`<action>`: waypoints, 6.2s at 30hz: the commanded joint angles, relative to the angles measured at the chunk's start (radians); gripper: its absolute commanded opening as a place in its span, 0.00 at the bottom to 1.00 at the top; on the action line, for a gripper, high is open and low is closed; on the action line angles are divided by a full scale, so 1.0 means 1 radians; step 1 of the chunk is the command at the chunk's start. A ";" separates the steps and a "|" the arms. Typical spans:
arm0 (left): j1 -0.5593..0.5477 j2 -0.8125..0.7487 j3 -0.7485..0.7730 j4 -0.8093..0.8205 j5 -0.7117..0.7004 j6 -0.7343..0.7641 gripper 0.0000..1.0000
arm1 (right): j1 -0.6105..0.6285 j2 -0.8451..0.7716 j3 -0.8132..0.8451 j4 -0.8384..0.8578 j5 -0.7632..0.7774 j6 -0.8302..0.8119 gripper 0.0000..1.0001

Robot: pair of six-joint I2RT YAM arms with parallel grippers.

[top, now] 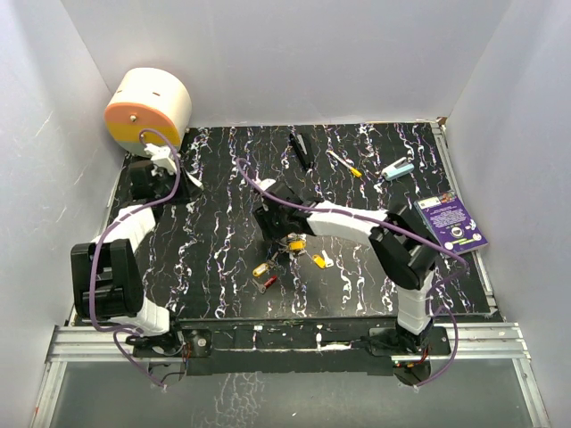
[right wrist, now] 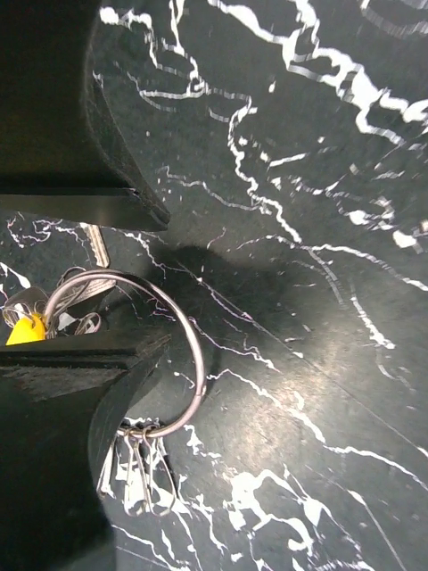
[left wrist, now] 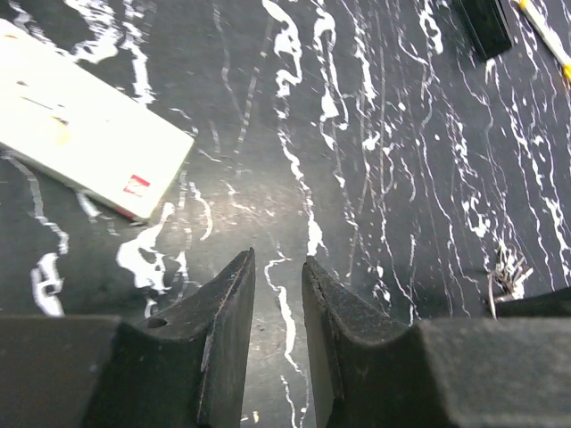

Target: Put the keys on the keyring

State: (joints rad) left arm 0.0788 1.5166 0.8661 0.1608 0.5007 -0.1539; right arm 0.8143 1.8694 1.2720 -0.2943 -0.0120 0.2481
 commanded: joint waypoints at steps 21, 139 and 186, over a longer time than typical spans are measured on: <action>0.076 -0.056 0.014 -0.005 0.045 -0.019 0.27 | 0.037 -0.030 0.119 -0.106 0.172 0.037 0.08; -0.422 0.012 -0.090 0.027 0.045 0.223 0.33 | -0.429 -0.089 -0.258 0.215 0.006 -0.214 0.24; -0.975 0.202 -0.405 1.341 -0.216 0.148 0.61 | -0.420 -0.034 -0.267 0.187 0.061 -0.104 0.08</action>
State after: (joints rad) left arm -0.8547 1.7016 0.4557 1.2011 0.3897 -0.0513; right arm 0.3920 1.7847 0.9874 -0.0990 0.0471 0.1162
